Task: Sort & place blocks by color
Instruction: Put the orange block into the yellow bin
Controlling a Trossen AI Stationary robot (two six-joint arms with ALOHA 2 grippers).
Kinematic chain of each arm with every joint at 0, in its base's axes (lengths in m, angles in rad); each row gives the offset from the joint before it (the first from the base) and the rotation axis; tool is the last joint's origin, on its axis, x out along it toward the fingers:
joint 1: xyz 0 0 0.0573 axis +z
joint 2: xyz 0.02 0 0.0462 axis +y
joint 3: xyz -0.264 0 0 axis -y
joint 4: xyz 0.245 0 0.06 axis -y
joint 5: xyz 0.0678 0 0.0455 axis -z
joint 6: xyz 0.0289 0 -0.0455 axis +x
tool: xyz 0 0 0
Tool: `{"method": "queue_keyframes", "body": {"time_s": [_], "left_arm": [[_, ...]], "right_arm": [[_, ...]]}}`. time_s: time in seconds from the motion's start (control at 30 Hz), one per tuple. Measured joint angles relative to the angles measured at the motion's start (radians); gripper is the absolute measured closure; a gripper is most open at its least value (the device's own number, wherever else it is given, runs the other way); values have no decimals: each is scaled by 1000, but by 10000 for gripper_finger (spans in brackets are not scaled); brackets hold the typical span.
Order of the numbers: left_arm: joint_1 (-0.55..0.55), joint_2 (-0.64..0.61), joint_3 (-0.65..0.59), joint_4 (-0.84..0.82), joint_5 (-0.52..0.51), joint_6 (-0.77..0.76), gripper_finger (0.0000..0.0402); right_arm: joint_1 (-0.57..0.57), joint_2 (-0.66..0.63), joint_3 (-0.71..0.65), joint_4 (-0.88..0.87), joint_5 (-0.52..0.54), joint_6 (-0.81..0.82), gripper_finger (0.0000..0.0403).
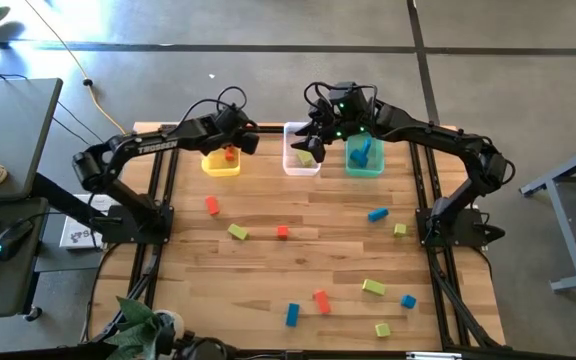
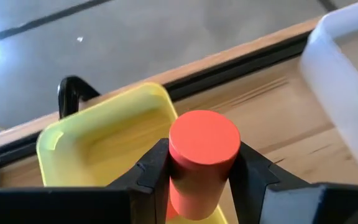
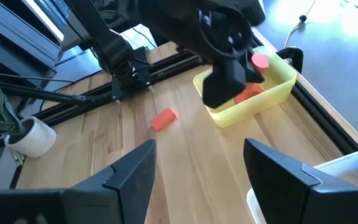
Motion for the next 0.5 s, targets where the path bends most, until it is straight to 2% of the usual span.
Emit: {"method": "queue_keyframes", "body": {"time_s": [0.17, 0.5], "left_arm": [[10, 35, 0, 0, -35, -5, 301], [22, 37, 0, 2, -75, -14, 259]], "right_arm": [[0, 0, 0, -2, 0, 0, 174], [5, 0, 0, -25, 0, 11, 174]]}}
